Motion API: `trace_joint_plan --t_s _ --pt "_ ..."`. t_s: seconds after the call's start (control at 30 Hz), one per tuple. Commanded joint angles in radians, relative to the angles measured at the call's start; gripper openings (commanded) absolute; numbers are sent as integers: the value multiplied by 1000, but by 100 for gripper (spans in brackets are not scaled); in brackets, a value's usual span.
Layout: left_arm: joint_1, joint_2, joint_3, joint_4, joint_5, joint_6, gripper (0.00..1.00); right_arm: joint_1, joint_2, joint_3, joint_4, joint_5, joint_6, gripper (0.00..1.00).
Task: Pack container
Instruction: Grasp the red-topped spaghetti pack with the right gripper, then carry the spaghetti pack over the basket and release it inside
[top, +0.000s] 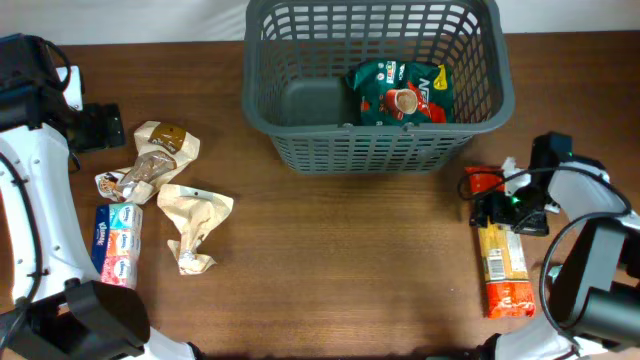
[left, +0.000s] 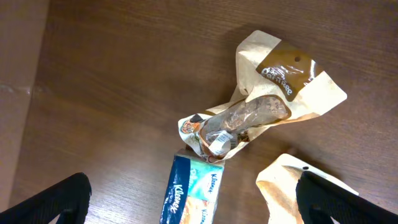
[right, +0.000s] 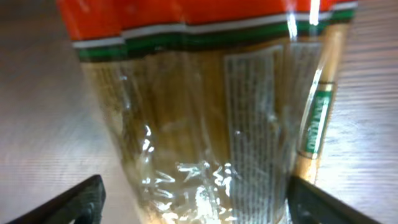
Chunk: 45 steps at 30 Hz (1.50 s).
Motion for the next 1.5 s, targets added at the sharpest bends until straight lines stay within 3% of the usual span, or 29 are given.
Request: trace_joint_plan --t_s 0.0,0.17,0.2,0.33,0.5,0.77,1.0,1.3,1.47 --pt "6 7 0 -1 11 17 99 -59 75 -99 64 27 48 86" --pt "6 7 0 0 11 17 99 -105 75 -112 87 24 48 84" --pt "6 7 0 -1 11 17 99 -113 75 -113 93 24 47 77" --pt "6 7 0 -2 11 17 99 -137 75 -114 109 24 45 29" --pt "6 7 0 -2 11 17 99 -141 75 -115 116 27 45 3" --pt "6 7 0 0 11 17 99 -141 75 -86 105 -35 56 4" --pt "6 7 0 3 11 17 99 -141 56 158 -46 -53 174 3" --pt "6 7 0 3 11 17 99 -141 32 731 -303 -113 206 4" --pt "6 7 0 4 11 17 99 -137 32 1178 -391 -135 202 4"
